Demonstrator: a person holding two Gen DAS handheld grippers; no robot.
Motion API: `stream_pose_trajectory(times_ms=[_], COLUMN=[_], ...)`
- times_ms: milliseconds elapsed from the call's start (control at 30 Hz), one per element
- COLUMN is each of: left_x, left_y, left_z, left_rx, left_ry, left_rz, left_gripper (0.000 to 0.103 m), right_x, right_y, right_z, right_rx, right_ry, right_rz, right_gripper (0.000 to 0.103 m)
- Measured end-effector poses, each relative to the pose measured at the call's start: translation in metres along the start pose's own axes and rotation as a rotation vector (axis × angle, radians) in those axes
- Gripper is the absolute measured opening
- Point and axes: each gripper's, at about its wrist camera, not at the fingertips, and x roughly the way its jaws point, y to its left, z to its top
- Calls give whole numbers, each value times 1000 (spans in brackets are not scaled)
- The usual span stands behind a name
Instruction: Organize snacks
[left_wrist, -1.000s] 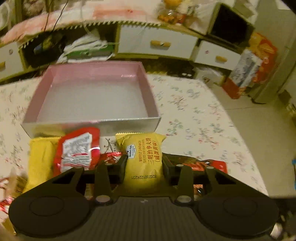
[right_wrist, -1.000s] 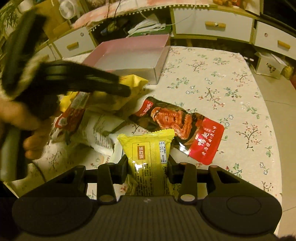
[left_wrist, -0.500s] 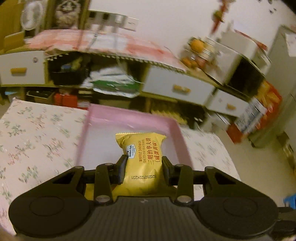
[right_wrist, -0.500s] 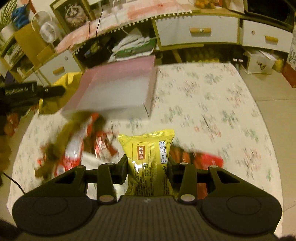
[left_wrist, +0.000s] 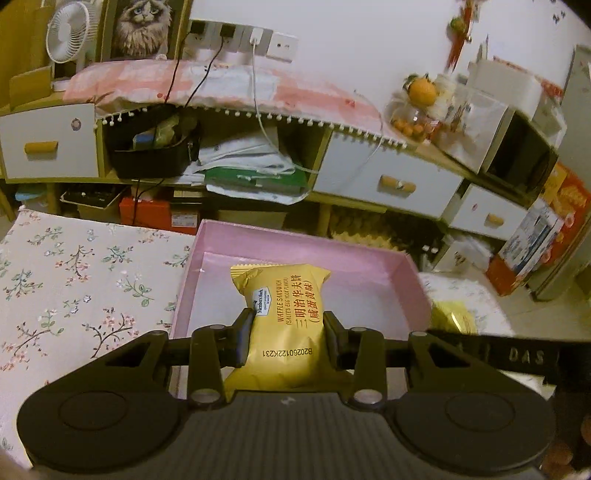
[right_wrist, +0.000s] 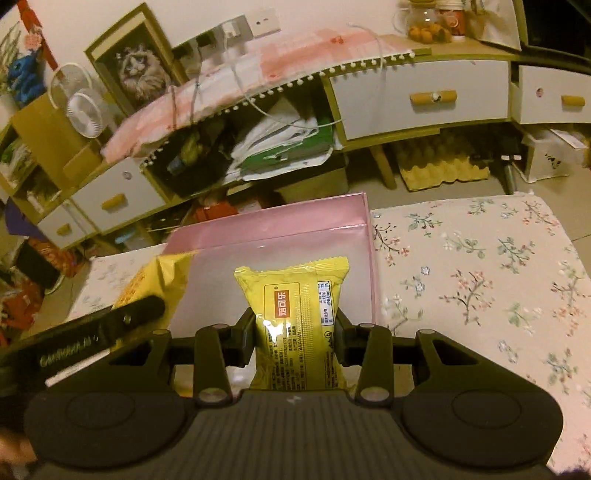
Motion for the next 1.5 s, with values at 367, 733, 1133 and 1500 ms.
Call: stream_pose_trajectory(times_ms=[367,733,1133,1500], left_x=[8,-61,-142,-148], left_y=[11,0,15,32], left_z=[-10,-11,-33,-62], left_rx=[10,-45,-80,-122], left_ry=[65,31,-13,53], left_rz=[60,16,37,34], left_gripper=[59,79,87,88], right_x=[14,-48,-147,-139], right_y=[1,19,36,26], right_z=[-5,-7,-43,-52], right_rx=[18,9,-139,-160], right_ry=[4,-12,-154,-99], right_rz=[-35,8,18,-26], right_gripper=[49,66,92,96])
